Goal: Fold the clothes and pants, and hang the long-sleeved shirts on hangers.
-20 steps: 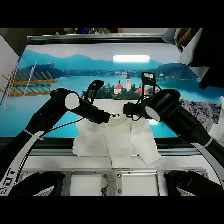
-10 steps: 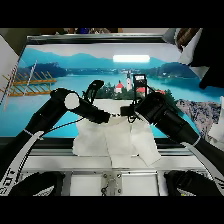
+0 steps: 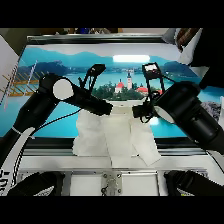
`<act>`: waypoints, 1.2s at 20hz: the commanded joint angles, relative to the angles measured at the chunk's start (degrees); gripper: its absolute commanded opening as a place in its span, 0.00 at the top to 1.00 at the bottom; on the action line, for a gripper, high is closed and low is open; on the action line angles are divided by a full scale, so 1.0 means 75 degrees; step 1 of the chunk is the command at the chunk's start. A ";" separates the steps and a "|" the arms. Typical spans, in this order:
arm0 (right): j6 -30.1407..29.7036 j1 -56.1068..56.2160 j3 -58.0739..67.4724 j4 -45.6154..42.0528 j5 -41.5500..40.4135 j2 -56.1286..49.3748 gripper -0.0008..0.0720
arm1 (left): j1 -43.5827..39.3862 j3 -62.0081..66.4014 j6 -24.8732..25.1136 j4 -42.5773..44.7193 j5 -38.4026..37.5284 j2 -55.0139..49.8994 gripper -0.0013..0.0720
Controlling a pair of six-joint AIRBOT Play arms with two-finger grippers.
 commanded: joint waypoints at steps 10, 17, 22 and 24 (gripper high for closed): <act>-0.0169 0.0006 0.0157 0.0801 0.0941 0.0035 0.94 | -0.0117 -0.0775 0.0041 -0.0064 0.0099 0.0152 0.09; -0.0169 0.0006 0.0154 0.0801 0.0938 0.0003 0.94 | 0.1743 -0.0778 0.0452 0.0003 0.0399 0.1154 0.10; -0.0169 0.0006 0.0154 0.0804 0.0938 0.0003 0.94 | 0.4170 -0.0778 0.1026 0.0096 0.0408 0.0968 0.10; -0.0169 0.0006 0.0154 0.0801 0.0938 0.0003 0.94 | 0.4986 -0.0781 0.1040 0.0752 0.0458 0.0641 0.10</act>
